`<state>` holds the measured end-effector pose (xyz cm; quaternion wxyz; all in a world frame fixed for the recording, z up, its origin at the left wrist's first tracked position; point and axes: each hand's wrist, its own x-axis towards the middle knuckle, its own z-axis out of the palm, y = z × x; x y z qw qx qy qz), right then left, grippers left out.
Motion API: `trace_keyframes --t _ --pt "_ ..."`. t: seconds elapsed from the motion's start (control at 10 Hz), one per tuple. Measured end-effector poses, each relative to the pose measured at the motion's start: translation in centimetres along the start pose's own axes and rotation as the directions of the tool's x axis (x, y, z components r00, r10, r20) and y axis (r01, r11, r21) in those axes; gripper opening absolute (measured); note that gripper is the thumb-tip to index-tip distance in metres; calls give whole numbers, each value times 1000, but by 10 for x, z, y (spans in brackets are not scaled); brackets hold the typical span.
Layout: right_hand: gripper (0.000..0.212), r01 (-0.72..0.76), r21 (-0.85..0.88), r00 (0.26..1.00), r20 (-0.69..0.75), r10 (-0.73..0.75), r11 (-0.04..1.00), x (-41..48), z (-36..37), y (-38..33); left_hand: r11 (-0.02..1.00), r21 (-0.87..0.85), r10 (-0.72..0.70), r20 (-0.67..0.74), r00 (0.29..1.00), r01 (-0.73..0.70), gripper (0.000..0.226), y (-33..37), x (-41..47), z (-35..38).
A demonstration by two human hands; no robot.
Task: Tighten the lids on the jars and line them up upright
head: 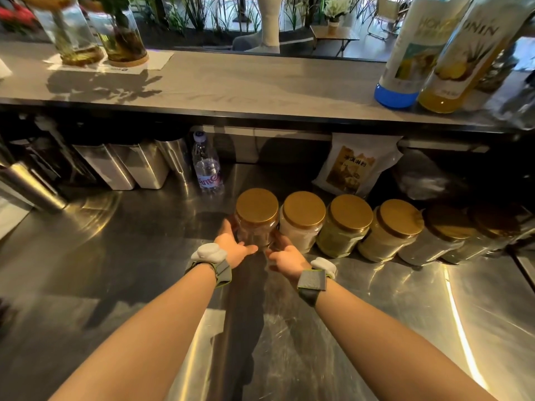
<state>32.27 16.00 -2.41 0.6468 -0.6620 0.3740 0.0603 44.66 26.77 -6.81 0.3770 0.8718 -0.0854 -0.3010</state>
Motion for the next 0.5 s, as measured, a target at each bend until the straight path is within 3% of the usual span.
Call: trace_keyframes --t 0.3,0.5 --pt "60 28 17 1000 0 -28 999 -1 -2 -1 999 -6 46 -20 999 -46 122 -3 -5 4" --pt "45 5 25 999 -32 -4 1000 -16 -9 10 998 42 46 -195 980 -39 102 2 -37 15"
